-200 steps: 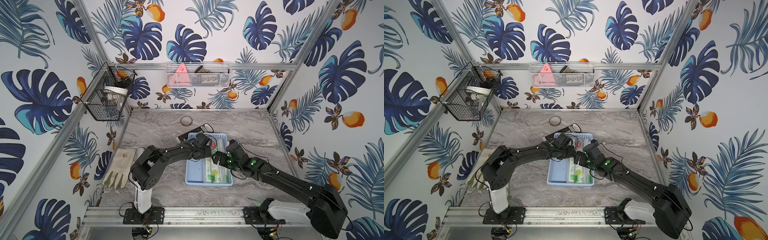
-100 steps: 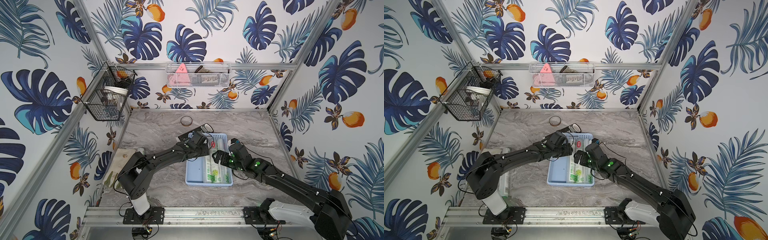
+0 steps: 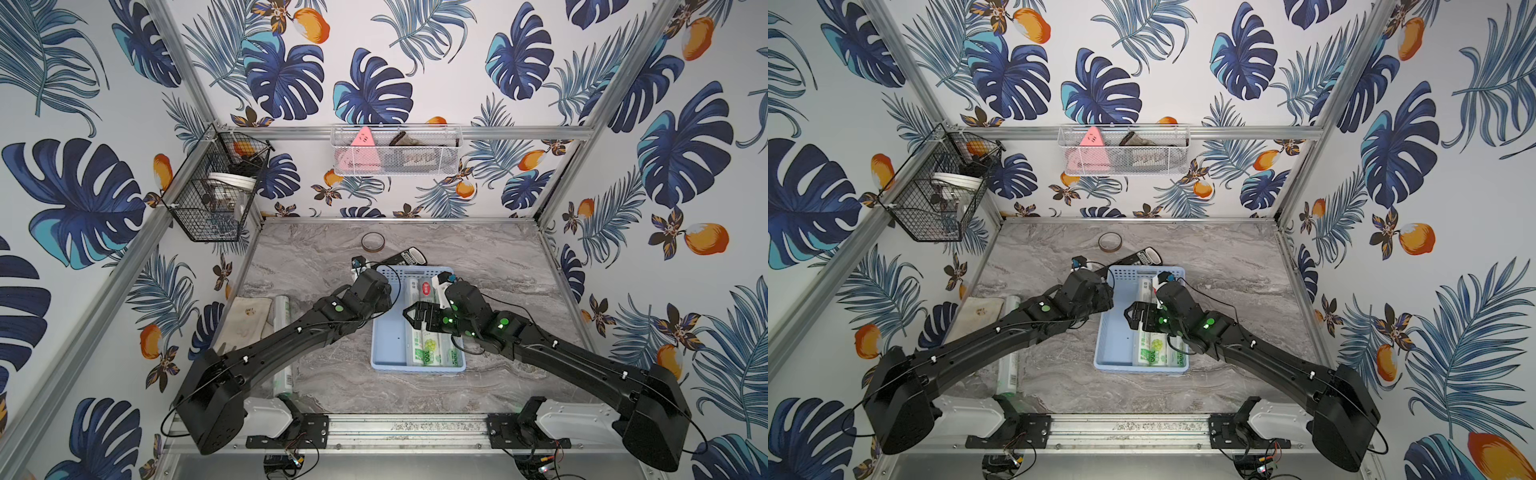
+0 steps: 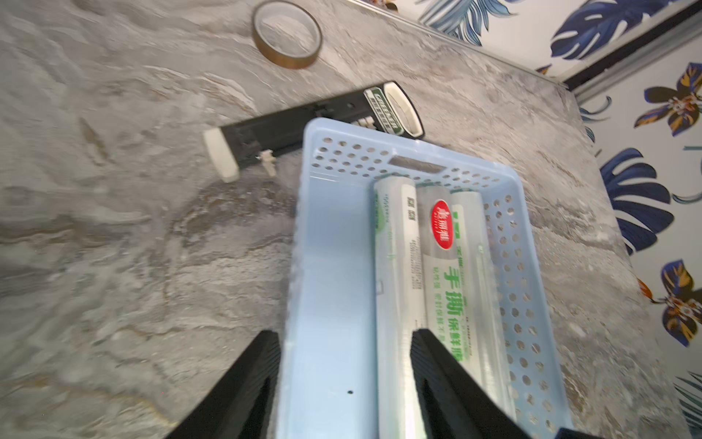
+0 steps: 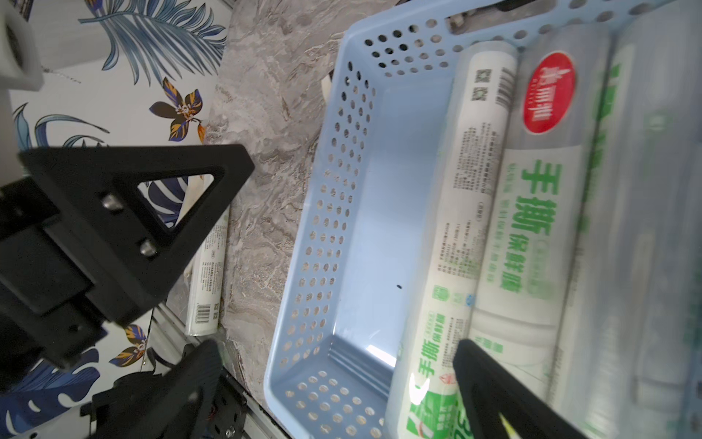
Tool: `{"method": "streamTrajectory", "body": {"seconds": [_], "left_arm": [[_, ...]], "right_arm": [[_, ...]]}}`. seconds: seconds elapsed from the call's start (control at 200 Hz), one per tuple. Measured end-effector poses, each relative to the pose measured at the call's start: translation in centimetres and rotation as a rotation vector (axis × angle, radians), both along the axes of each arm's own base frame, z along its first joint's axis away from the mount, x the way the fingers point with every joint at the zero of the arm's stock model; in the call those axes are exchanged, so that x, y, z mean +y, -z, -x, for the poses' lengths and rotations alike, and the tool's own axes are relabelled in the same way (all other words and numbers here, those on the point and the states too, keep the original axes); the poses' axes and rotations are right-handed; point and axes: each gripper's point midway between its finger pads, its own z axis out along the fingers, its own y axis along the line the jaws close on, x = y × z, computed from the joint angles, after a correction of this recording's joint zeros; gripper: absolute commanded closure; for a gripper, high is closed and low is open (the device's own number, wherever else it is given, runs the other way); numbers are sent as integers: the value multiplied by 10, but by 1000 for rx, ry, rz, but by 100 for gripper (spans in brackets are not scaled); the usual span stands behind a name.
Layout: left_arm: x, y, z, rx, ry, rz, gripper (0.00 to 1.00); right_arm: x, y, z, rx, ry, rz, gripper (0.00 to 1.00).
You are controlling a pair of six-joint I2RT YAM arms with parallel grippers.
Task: Put the plastic wrap into the basket
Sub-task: Place the plastic wrap in the basket, then pick up the plastic wrap from the center of the board.
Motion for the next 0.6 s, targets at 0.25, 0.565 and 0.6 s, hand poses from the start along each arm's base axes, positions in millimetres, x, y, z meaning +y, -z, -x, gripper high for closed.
{"method": "streamTrajectory", "body": {"seconds": [0.25, 0.565, 0.6], "left_arm": [[75, -11, 22, -77, -190, -71, 40], [201, 5, 47, 1, -571, -101, 27], [212, 7, 49, 15, -606, -95, 27]], "right_arm": [[47, -3, 11, -17, -131, 24, 0], [103, 8, 19, 11, -270, 42, 0], [109, 8, 18, 15, -281, 43, 0]]}}
